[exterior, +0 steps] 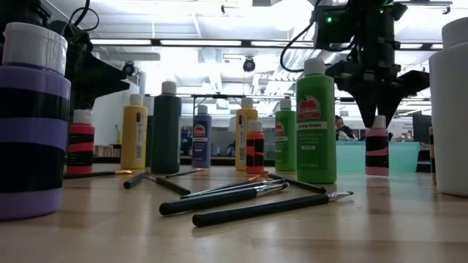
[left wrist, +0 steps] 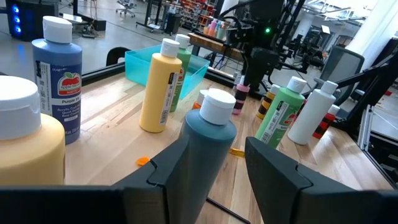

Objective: Pick & Place Paint Supplies
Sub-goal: Put the small light pink paint bottle into the green bin

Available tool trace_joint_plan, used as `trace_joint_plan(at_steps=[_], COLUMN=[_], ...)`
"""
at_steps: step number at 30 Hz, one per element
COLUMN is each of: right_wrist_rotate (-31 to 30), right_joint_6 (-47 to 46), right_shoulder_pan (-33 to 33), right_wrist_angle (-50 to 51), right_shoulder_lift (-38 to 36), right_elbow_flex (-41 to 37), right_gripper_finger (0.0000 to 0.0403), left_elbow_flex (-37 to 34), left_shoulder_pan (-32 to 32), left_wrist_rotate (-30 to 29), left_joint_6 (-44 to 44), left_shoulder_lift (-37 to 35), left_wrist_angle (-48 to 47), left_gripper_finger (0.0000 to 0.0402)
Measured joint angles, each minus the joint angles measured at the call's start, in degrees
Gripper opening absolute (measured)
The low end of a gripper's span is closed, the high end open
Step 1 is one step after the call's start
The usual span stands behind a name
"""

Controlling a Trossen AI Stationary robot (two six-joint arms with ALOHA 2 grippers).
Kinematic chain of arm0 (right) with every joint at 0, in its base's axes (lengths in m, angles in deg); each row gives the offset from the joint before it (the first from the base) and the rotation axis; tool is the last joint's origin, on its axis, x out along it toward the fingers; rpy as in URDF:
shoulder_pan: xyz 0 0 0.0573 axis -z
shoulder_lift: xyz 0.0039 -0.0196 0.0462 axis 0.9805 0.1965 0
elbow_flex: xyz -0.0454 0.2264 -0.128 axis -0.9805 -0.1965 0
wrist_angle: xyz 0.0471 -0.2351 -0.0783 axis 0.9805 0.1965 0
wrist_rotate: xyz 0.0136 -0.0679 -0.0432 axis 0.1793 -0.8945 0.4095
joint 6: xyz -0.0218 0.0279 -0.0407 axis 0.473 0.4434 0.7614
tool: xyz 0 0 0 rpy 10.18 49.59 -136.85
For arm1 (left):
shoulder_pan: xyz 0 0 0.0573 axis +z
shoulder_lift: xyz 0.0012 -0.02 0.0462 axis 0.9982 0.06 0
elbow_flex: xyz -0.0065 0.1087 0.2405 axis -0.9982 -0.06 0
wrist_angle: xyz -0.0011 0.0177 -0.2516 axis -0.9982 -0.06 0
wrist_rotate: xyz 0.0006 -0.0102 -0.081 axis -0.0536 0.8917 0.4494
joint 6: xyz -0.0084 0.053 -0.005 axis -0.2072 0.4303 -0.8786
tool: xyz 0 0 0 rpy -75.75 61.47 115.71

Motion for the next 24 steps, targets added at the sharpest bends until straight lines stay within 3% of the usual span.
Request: trace_joint_plan(at_steps=[6,13,24], right_wrist_rotate=[-3.5,-7.7,-15.4], right_joint_6=[-0.2,9.5,31.4], right_shoulder_pan=[1.6,9.4,28.4], right_wrist_angle=[9.9,22.5,20.8], right_shoulder_lift=[-3.1,-4.1,-3.0], right_elbow_flex=[6.3,17.3,19.5], right_gripper_finger=[0.0113,0.0114,0.0115], left_elbow_flex=[0.0,0.0,0.0], left_shoulder_pan=[0.0,0.0,0.0], left_wrist_rotate=[0.0,0.0,0.0], left_joint_6=[0.0,0.0,0.0], left_shoulder_lift=[0.0,0.0,0.0], left_wrist_angle=[0.0,0.0,0.0], left_gripper_finger=[0.0152,0.0152,0.0152])
